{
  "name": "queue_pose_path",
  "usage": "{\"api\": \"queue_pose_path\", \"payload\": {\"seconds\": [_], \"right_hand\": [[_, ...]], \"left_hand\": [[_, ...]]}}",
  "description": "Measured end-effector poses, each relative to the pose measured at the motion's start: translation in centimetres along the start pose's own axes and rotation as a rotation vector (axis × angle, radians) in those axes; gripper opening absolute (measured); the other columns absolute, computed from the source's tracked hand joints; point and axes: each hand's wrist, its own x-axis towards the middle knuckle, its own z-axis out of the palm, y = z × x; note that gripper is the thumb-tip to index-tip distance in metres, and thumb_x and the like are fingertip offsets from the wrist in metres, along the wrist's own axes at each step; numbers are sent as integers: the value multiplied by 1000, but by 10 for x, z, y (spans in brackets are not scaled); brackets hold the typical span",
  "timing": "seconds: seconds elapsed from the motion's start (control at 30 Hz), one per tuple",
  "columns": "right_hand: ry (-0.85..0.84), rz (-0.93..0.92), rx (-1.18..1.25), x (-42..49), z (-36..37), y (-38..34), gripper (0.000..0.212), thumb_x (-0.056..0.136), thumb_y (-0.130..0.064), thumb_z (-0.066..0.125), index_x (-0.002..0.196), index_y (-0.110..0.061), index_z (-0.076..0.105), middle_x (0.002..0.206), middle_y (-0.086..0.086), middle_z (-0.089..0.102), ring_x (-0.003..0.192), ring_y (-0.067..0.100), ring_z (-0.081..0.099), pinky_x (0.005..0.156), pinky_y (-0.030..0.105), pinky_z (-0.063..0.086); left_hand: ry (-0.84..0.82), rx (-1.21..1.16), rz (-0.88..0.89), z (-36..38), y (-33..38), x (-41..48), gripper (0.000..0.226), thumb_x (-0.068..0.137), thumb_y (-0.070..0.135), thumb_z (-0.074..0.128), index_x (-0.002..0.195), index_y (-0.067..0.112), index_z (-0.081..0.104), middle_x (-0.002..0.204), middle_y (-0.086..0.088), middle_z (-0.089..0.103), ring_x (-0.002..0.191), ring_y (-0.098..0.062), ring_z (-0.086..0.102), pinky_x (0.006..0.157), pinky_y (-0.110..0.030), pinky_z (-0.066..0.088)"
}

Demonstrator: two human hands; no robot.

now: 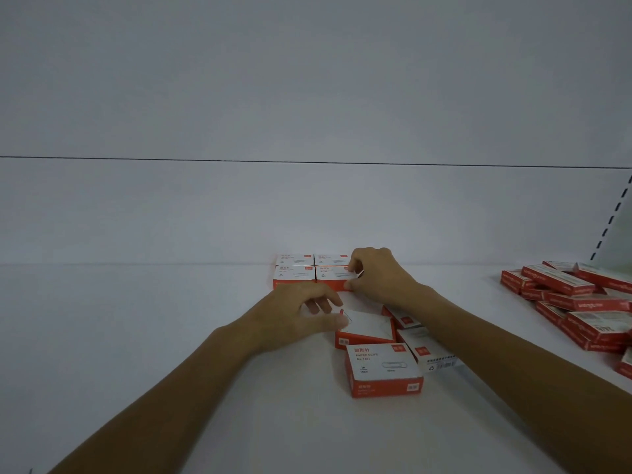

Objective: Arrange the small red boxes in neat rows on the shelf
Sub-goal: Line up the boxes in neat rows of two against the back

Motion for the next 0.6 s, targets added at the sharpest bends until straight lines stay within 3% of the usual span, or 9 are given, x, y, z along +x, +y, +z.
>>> {"api": "queue_pose_path", "payload": {"seconds": [0.1, 0.23, 0.4, 0.53, 0.6], "right_hand": [[2, -6, 7, 1, 1, 2, 28, 83, -20, 66, 105, -5, 55, 114, 10, 57, 90, 15, 49, 72, 19, 43], [21, 7, 53, 3, 6, 7, 28, 83, -22, 66, 104, -10, 52, 118, 9, 57, 95, 17, 51, 58, 9, 38], [46, 17, 123, 0, 4, 13, 42, 80, -28, 69, 111, -12, 46, 118, 7, 59, 79, 9, 49, 51, 10, 34], [88, -55, 135, -7, -1, 14, 44, 83, -32, 65, 118, -13, 46, 121, 6, 57, 94, 13, 53, 61, 11, 38], [157, -122, 110, -12, -5, 12, 38, 87, -31, 60, 118, -12, 49, 120, 4, 58, 100, 15, 54, 74, 16, 42]], "left_hand": [[-21, 13, -7, 0, 2, 0, 38, 56, 69, 61, 89, 52, 55, 97, 24, 58, 90, 12, 49, 70, -8, 38], [-57, 33, 2, -2, 3, 0, 37, 60, 60, 73, 92, 55, 54, 102, 25, 58, 93, 12, 50, 75, -9, 38], [-14, -40, 20, -1, 2, 0, 26, 65, 45, 77, 87, 45, 62, 90, 23, 63, 86, 13, 53, 72, 0, 38], [22, -96, 27, 1, -1, 2, 23, 70, 36, 76, 90, 31, 65, 89, 15, 67, 81, 7, 60, 73, -5, 44], [55, -66, 18, 2, -2, 3, 18, 73, 34, 73, 87, 33, 62, 86, 14, 65, 78, 9, 58, 69, -5, 44]]}}
